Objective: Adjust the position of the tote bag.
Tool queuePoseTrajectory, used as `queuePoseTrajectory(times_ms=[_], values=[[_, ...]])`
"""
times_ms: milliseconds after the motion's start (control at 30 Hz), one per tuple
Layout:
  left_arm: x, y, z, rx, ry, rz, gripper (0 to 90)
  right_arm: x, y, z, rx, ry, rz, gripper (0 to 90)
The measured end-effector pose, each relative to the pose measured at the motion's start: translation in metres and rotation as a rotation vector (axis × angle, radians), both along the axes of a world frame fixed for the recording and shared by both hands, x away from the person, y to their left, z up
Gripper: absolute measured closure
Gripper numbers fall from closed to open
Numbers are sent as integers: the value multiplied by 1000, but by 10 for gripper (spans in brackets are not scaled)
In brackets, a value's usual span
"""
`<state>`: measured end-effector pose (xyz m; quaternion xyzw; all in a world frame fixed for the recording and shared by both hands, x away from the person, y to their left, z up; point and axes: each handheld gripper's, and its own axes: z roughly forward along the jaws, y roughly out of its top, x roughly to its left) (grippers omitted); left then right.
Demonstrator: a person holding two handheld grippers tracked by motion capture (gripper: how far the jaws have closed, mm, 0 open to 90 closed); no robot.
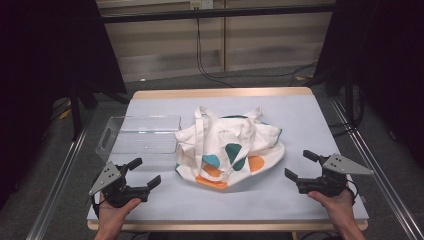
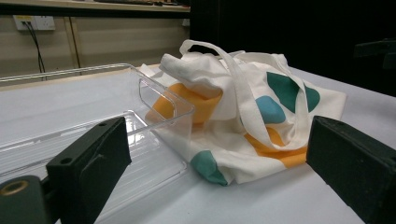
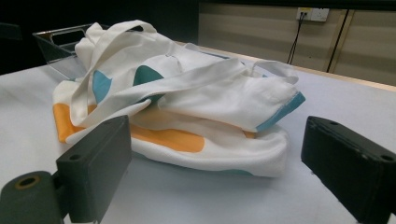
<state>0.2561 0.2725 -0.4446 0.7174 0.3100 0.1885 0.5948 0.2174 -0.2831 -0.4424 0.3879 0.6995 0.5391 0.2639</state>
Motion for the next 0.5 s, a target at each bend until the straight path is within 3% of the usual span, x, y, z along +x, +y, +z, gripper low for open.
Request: queuePoseTrajectory(times_ms=[67, 133, 200, 333, 500], values=[[-1, -1, 0, 8, 2, -2, 59, 0, 0, 0, 0, 1, 1, 85], [-1, -3, 1, 58, 2, -17, 67, 1, 1, 0, 6, 11, 8, 100], [0, -5, 0, 36, 10, -20, 69, 2, 1, 0, 9, 14, 12, 105], [1, -4, 1, 74, 4, -16, 72, 1, 1, 0, 11, 24, 13, 142], [4, -5, 1, 63, 14, -16, 91, 2, 2, -1, 20, 35, 23, 174]])
